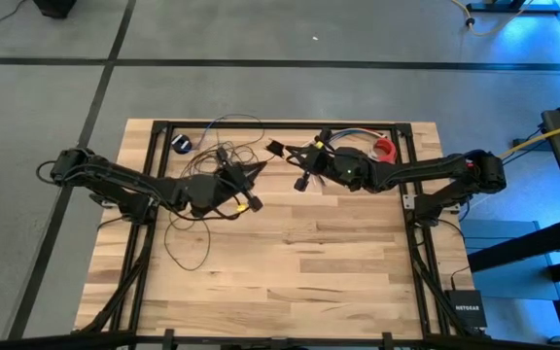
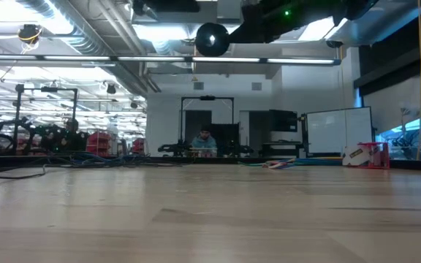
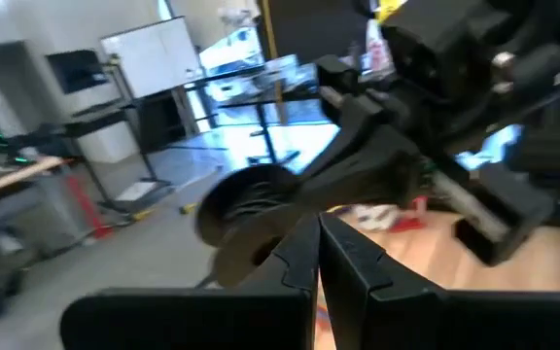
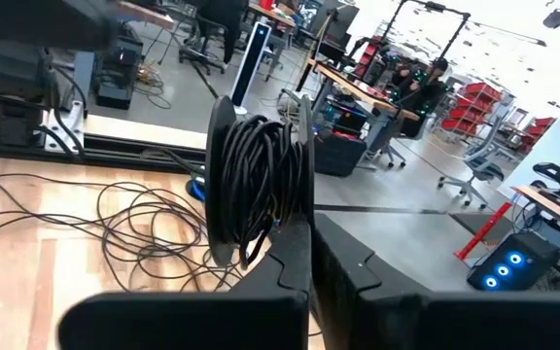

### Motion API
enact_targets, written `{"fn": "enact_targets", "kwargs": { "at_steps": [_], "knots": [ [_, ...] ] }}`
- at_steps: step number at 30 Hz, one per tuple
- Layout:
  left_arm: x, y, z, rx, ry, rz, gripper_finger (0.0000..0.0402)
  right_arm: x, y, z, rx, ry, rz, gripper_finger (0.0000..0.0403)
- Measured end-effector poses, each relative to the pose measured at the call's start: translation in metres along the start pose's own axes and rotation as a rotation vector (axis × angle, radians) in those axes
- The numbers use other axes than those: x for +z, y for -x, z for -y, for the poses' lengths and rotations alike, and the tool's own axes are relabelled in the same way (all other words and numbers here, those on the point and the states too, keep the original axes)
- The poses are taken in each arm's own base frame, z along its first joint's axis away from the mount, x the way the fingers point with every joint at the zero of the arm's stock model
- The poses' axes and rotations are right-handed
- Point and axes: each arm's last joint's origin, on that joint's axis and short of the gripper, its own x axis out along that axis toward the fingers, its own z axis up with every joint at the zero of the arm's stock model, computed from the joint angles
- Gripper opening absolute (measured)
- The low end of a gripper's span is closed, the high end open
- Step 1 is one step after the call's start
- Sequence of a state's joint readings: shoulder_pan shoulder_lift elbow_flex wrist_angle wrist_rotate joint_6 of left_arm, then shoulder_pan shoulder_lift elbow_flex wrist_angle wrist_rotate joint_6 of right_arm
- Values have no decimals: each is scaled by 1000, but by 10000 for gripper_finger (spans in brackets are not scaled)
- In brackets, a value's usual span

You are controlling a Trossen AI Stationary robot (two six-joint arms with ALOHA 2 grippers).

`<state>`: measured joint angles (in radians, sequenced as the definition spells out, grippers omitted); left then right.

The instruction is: Coiling cords

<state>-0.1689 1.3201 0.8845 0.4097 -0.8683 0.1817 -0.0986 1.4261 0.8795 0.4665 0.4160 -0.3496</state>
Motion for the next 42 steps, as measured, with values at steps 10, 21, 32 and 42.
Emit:
{"fn": "enact_targets", "kwargs": {
  "at_steps": [10,21,32,42],
  "knots": [
    [0,-8,-2,-53,28,31,4,0,0,0,4,-1,5,5],
    [-8,5,11,-128,-134,-41,64,0,0,0,6,-1,5,5],
    [-71,-1,18,-96,26,-282,173,0,0,0,7,-1,5,5],
    [-97,-28,29,-50,76,-182,160,0,0,0,6,-1,7,5]
  ]
}}
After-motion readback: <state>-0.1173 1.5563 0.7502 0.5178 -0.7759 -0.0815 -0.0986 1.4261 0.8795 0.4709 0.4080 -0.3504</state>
